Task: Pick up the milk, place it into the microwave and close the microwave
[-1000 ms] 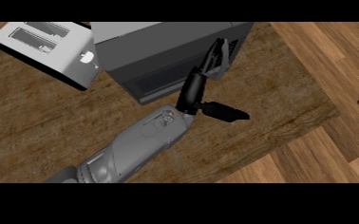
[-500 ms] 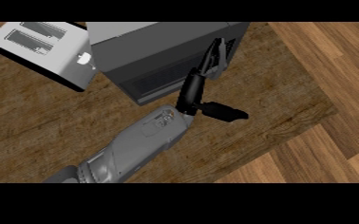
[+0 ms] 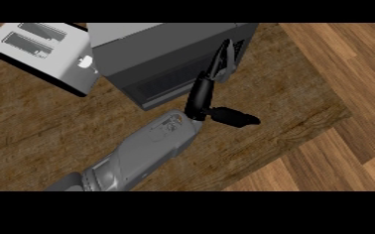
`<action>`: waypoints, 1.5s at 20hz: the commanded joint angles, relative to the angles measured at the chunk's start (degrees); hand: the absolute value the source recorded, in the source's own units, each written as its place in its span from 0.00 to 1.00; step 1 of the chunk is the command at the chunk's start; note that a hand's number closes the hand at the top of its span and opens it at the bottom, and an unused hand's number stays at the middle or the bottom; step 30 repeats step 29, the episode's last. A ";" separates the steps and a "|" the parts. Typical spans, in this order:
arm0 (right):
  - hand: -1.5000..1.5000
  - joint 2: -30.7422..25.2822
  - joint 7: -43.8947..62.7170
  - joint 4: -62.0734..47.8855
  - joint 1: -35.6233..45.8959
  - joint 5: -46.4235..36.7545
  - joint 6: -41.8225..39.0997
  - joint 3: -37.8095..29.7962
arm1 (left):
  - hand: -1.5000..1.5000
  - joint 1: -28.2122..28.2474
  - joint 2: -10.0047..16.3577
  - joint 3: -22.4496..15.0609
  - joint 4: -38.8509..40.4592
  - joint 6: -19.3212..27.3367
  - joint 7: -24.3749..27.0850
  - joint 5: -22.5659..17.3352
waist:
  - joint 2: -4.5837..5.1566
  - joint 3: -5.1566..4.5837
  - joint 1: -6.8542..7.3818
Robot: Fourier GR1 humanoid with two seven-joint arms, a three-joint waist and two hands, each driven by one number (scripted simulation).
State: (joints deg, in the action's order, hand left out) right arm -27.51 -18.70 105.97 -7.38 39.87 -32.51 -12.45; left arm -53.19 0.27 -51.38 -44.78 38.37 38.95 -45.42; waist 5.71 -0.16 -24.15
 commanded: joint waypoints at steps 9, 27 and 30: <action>0.00 -1.59 1.63 -0.07 1.33 2.92 -1.04 0.24 | 0.00 -3.76 -0.26 0.19 3.12 -0.01 0.57 -3.75 | 0.26 0.10 -0.88; 0.00 -3.48 3.63 1.15 0.64 4.93 -0.05 -1.30 | 0.00 -7.70 4.30 -4.79 15.84 6.04 -6.52 -0.06 | -0.74 0.83 3.01; 0.00 -3.71 3.65 1.27 0.93 5.54 0.43 -2.05 | 0.00 -8.20 3.55 -5.32 16.29 6.37 -7.70 -0.03 | -0.77 0.83 3.18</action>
